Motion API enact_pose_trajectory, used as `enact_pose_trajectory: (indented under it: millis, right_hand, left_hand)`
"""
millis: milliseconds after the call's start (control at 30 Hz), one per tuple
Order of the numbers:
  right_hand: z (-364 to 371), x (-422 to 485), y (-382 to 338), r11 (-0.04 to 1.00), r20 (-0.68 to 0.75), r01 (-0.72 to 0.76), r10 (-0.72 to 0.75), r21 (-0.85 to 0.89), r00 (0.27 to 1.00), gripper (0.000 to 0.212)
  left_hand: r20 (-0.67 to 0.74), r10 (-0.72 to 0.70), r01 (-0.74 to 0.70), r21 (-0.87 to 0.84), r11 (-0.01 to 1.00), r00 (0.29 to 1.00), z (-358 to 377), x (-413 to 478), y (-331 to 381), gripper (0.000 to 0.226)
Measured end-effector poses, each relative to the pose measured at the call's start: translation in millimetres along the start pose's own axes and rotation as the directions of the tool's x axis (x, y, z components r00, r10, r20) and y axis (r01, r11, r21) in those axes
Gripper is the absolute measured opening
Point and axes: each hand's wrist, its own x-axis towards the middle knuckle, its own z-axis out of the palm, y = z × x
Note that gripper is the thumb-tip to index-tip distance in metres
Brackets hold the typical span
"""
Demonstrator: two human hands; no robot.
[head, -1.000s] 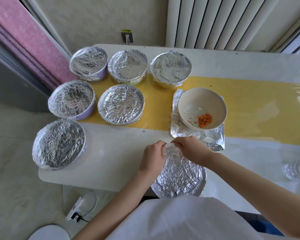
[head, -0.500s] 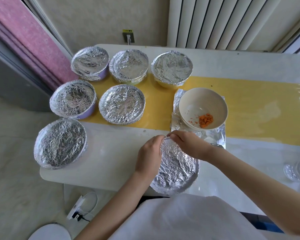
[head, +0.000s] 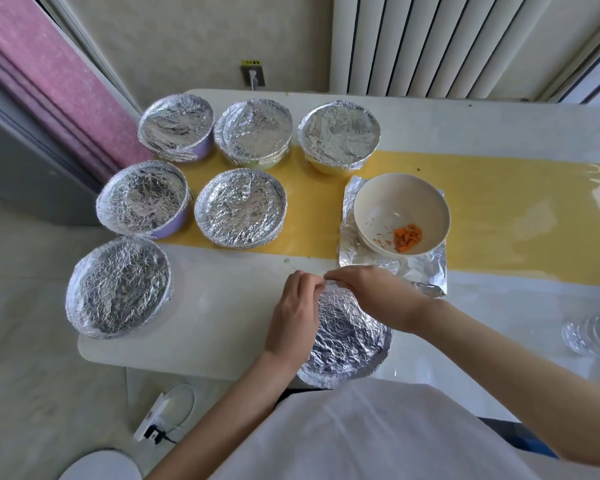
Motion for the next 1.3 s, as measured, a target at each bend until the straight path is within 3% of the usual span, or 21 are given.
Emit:
enact_pose_trajectory:
  millis: [100,267,367,500,700,800,1000,1300]
  right_hand:
    - [9,-3,-2,0.992,-0.064,0.012,-0.020,-0.124,0.998,0.064]
    - [24,-2,4,0.974,-0.122,0.114,-0.140,-0.196,0.983,0.054]
    - [27,2,4,0.991,-0.169,0.077,-0.095,-0.107,0.981,0.055]
    - [29,2,8,0.992,-0.234,0.013,0.017,0.128,0.972,0.037]
    - [34,4,9,0.997,-0.188,0.019,-0.004,0.081,0.982,0.058]
    - [37,4,9,0.999,-0.168,0.042,-0.040,0.008,0.985,0.063]
    - [29,4,9,0.995,-0.156,0.054,-0.068,-0.088,0.985,0.053]
    - [24,10,-3,0.996,-0.104,0.038,-0.047,-0.085,0.993,0.057]
  left_hand:
    - [-0.007,-0.023,0.023,0.003,1.000,1.000,1,-1,0,0.004]
    - [-0.034,-0.051,0.051,-0.004,0.999,0.998,1,-3,3,0.006]
    - [-0.035,-0.083,0.083,0.000,0.997,0.996,1,-2,3,0.006]
    - [-0.068,-0.163,0.164,-0.001,0.987,0.984,-5,-6,-2,0.007]
    - [0.012,-0.203,0.202,0.033,0.979,0.979,-12,-12,-7,0.034]
    - [0.040,-0.214,0.213,0.016,0.977,0.976,-13,-12,-11,0.030]
    - [0.042,-0.187,0.187,0.006,0.982,0.981,-15,-6,-11,0.048]
    - [0.067,-0.132,0.132,0.007,0.991,0.989,-14,-3,-8,0.045]
